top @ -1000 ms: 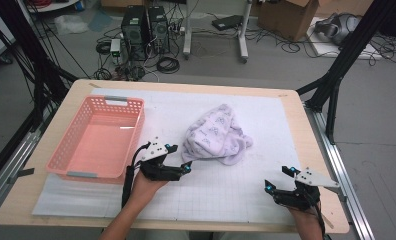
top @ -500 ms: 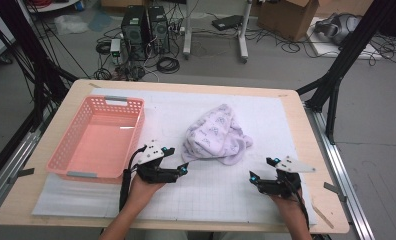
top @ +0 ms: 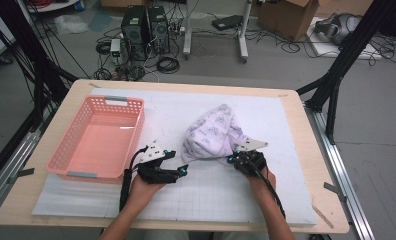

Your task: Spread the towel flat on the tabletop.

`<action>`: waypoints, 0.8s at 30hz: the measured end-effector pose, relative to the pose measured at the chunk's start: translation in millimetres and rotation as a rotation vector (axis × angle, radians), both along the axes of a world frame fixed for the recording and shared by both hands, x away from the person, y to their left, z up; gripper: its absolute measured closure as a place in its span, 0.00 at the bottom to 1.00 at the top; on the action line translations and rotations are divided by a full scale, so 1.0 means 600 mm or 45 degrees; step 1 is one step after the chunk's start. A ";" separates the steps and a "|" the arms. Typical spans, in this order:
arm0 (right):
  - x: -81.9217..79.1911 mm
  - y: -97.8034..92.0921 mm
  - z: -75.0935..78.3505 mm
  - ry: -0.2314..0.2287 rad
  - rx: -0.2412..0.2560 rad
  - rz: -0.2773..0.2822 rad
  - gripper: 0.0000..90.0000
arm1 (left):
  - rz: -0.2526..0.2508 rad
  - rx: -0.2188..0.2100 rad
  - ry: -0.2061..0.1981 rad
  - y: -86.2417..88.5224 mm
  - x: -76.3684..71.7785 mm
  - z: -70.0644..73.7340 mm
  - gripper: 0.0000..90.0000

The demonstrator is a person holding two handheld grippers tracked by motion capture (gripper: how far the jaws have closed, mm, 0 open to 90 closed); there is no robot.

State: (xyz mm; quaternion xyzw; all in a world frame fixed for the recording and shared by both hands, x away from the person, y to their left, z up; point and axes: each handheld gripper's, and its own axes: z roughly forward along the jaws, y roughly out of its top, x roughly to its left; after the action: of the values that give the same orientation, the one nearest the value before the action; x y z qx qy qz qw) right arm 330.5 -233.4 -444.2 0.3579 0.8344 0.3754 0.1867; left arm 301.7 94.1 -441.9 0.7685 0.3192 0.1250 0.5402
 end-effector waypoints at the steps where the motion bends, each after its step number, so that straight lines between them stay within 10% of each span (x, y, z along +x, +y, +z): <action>1: -0.006 -0.007 0.003 0.032 0.039 0.010 0.94 | 0.000 0.003 0.001 0.000 0.000 0.000 0.33; 10: -0.136 -0.096 0.034 0.115 0.176 0.131 0.96 | 0.010 0.007 0.001 0.005 0.001 0.000 0.34; 20: -0.236 -0.217 0.047 0.151 0.156 -0.036 0.95 | 0.012 0.007 -0.001 0.005 0.001 0.000 0.35; 24: -0.230 -0.231 0.061 0.085 0.210 -0.129 0.68 | 0.007 0.015 0.002 0.002 0.002 -0.003 0.35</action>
State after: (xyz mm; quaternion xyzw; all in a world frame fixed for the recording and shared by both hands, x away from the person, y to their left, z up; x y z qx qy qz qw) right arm 192.7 -371.9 -407.6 0.4261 0.7872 0.4208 0.1472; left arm 303.1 95.5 -443.4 0.7709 0.3213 0.1277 0.5350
